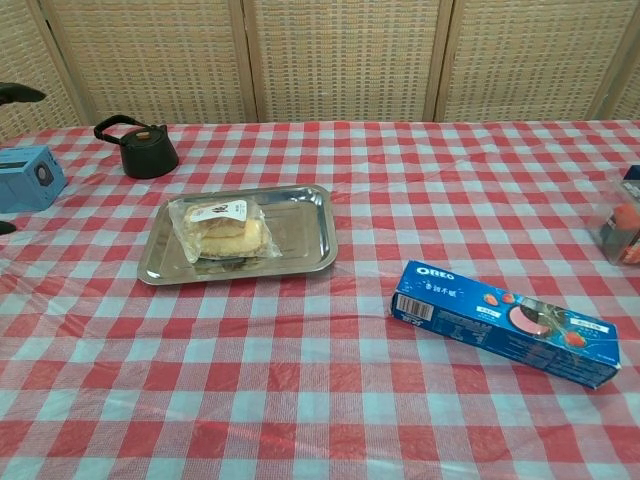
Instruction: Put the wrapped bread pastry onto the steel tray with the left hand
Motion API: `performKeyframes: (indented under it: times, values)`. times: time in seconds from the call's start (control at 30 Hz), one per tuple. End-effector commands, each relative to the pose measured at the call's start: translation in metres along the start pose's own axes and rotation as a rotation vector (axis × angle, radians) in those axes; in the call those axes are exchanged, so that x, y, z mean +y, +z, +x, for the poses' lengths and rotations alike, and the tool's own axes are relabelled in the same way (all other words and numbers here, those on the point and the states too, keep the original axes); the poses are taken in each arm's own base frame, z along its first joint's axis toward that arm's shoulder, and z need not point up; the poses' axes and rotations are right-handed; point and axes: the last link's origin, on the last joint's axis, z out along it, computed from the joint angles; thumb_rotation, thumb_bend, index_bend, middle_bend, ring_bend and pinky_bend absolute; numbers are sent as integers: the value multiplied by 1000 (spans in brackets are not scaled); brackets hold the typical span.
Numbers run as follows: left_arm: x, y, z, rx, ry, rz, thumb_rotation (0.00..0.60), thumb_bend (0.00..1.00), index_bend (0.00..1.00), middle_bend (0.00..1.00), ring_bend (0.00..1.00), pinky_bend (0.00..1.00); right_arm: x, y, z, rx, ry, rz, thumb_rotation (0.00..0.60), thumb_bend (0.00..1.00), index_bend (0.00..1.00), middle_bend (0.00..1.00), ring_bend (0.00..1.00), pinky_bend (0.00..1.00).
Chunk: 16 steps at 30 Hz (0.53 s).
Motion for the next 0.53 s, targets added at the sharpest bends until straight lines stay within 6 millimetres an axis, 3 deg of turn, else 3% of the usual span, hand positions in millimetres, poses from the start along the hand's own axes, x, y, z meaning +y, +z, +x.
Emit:
performKeyframes:
  times: [0.03, 0.23, 0.53]
  values:
    - [-16, -32, -1, 5, -14, 35, 600, 136, 0, 0, 0, 0, -3, -1, -3, -5, -12, 10, 600, 51, 0, 0, 0, 0]
    - [-30, -69, -10, -28, -14, 70, 600, 135, 0, 0, 0, 0, -8, -2, -5, -6, -26, 23, 600, 51, 0, 0, 0, 0]
    - [-37, -89, -5, -13, -45, 76, 600, 135, 0, 0, 0, 0, -10, -1, -8, -11, -33, 41, 600, 51, 0, 0, 0, 0]
